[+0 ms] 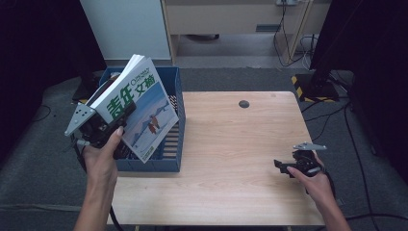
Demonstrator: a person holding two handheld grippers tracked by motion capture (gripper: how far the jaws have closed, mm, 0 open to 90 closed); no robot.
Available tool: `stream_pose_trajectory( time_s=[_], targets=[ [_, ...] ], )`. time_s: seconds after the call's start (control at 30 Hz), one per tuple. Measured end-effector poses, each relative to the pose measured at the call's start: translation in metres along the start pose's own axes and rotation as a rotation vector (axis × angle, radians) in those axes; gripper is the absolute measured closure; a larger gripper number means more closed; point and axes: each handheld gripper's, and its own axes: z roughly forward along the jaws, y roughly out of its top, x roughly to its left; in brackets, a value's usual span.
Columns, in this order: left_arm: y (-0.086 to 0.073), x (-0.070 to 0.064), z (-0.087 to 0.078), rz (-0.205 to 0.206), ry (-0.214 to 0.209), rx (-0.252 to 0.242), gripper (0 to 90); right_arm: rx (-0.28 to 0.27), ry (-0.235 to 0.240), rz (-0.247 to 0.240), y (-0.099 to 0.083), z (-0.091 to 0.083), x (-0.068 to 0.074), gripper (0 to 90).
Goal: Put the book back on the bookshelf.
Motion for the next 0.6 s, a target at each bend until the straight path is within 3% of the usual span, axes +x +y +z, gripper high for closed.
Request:
stream_pose_trajectory(
  time_s=[0.37,0.6],
  targets=[
    [-0.004,0.000,0.008,0.001,0.038,0.009,73.6,0.000,0.000,0.001,0.000,0.000,0.000,10.3],
    [-0.005,-0.007,0.021,0.027,0.081,0.023,73.6,-0.004,0.002,0.011,0.000,-0.001,-0.001,10.3]
  ],
)
